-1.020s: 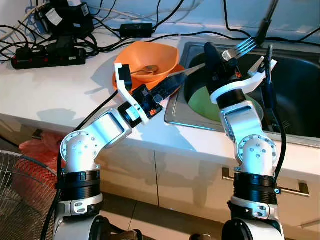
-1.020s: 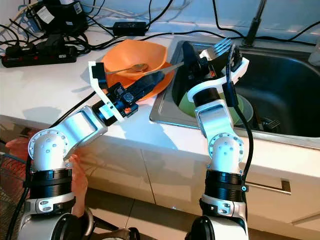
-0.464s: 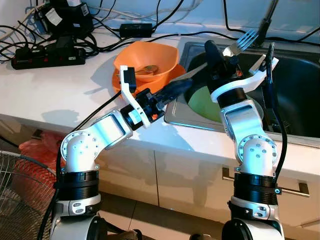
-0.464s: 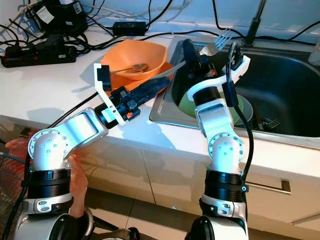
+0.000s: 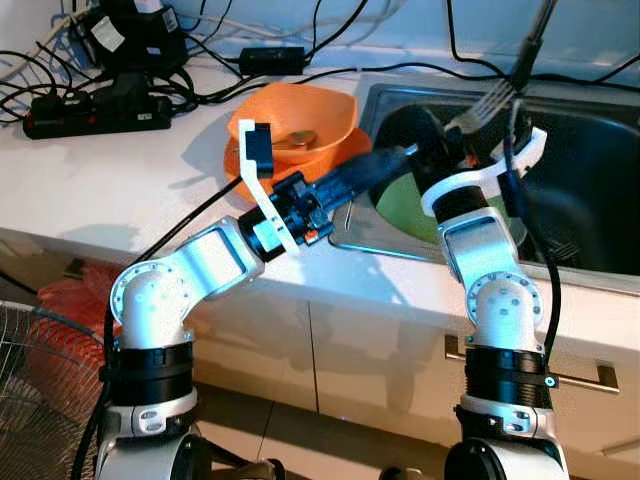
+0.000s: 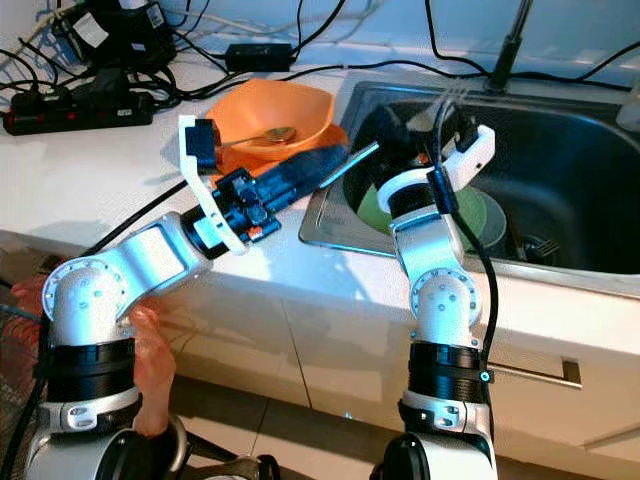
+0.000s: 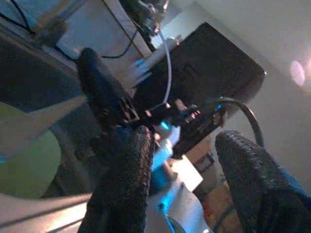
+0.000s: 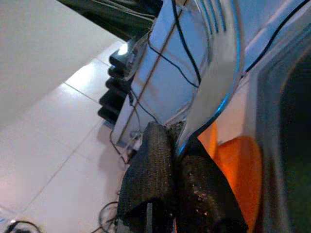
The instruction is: Kitchen organization
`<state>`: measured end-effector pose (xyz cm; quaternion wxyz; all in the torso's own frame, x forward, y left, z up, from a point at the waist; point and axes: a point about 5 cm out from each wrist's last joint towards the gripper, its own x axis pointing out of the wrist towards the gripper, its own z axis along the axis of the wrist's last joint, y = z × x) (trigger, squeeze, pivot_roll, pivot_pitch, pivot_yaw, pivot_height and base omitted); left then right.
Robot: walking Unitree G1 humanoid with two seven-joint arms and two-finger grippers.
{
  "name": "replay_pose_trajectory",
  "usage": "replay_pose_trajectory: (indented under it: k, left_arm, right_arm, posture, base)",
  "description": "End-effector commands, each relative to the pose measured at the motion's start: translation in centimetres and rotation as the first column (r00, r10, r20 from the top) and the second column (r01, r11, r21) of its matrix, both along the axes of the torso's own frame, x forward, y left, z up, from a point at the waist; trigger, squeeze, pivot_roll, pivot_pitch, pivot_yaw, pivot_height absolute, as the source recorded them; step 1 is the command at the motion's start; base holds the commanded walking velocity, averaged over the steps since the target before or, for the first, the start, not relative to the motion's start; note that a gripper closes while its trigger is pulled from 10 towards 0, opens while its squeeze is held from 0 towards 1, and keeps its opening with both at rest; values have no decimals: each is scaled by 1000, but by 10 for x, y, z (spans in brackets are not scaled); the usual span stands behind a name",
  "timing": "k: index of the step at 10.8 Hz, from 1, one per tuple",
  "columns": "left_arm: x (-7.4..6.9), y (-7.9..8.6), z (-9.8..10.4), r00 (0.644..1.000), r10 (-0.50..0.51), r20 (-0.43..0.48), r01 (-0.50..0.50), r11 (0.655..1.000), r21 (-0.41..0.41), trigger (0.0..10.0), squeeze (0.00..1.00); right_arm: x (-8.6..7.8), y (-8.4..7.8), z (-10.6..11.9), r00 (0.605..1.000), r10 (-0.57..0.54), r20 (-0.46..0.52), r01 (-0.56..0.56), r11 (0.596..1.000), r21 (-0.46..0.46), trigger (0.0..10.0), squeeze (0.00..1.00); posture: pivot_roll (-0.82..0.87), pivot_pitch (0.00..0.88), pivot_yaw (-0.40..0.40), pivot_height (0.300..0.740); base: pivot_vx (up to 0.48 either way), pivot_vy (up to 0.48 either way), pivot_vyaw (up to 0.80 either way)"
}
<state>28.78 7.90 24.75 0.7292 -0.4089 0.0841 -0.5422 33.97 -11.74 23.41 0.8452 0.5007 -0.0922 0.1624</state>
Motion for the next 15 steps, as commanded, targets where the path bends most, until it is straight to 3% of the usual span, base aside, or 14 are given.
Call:
replay_pose_trajectory:
  k: [1, 5, 6, 7, 9, 11, 13, 14, 15]
  left_arm:
    - [-7, 0, 1, 998, -54, 18, 54, 998, -11, 10000, 1000]
    - [-12, 3, -4, 997, -56, 44, 53, 996, 71, 10000, 1000]
    - [-1, 12, -13, 995, 82, 53, -90, 979, 184, 10000, 1000]
    - [6, 19, -22, 981, 170, 98, -192, 938, 289, 10000, 1000]
    - [14, 27, -41, 924, 312, 222, -379, 821, 426, 10000, 1000]
    - [17, 29, -43, 885, 373, 279, -463, 776, 429, 10000, 1000]
    - [18, 30, -42, 864, 391, 318, -499, 756, 423, 10000, 1000]
    - [16, 33, -41, 844, 408, 349, -531, 734, 423, 10000, 1000]
    - [15, 35, -41, 838, 414, 356, -539, 729, 422, 10000, 1000]
  right_arm:
    - [1, 2, 3, 1000, -16, 6, 16, 999, -37, 0, 0]
    - [8, -17, 10, 985, -157, 74, 171, 953, -249, 0, 0]
    - [11, -30, 10, 968, -227, 103, 249, 905, -344, 0, 0]
    - [13, -37, 8, 955, -273, 113, 295, 864, -409, 0, 0]
    - [19, -37, -7, 933, -341, 114, 337, 718, -610, 0, 0]
    - [25, -37, -22, 928, -355, 111, 317, 599, -736, 0, 0]
    - [31, -47, -33, 923, -377, 78, 286, 537, -794, 0, 0]
    - [38, -63, -44, 901, -432, 45, 266, 467, -844, 0, 0]
    - [39, -70, -47, 894, -446, 53, 260, 418, -870, 0, 0]
  posture:
    - [-16, 101, 68, 740]
    - [-10, 104, 68, 740]
    - [1, 106, 65, 740]
    - [6, 107, 65, 740]
    - [13, 110, 60, 740]
    - [22, 117, 54, 740]
    - [41, 126, 48, 740]
    - [57, 131, 44, 740]
    - [67, 132, 41, 740]
  base:
    - [0, 0, 0]
    - [0, 0, 0]
    - [0, 0, 0]
    - [0, 0, 0]
    - [0, 0, 0]
    - [0, 0, 0]
    - [0, 0, 0]
    - [0, 0, 0]
    - [0, 0, 0]
